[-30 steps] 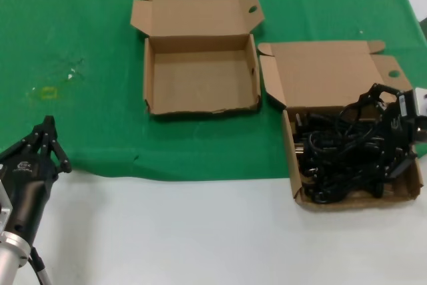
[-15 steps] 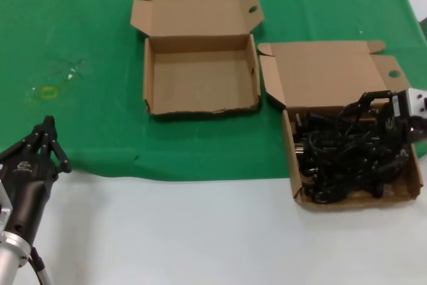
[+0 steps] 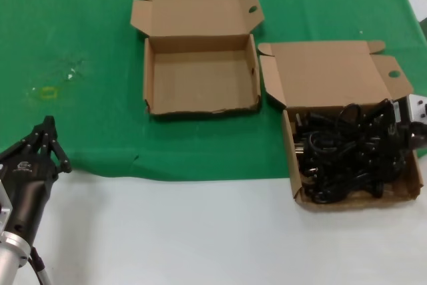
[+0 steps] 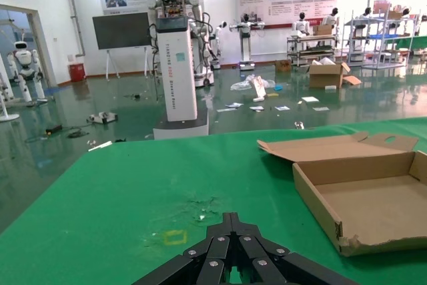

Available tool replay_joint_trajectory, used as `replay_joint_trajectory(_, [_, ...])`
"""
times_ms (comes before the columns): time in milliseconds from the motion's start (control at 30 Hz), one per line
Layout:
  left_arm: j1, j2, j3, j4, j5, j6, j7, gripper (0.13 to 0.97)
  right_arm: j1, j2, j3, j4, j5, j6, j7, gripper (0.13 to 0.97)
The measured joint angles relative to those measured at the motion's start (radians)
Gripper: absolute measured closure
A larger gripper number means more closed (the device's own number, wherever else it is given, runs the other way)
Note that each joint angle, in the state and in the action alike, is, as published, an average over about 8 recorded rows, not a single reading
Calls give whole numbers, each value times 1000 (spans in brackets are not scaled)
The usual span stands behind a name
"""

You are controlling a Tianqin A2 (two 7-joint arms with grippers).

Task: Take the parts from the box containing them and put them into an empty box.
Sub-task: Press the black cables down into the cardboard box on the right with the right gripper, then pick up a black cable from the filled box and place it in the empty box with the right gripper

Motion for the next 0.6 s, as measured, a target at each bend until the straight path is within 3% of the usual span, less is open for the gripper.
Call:
replay_joint_trajectory(267, [0, 0, 0, 0, 0, 0, 0, 953, -24, 23, 10, 43, 1, 0, 27, 795])
replay_joint_trajectory(600, [0, 0, 0, 0, 0, 0, 0, 953, -39, 66, 34, 143, 14, -19, 103, 870])
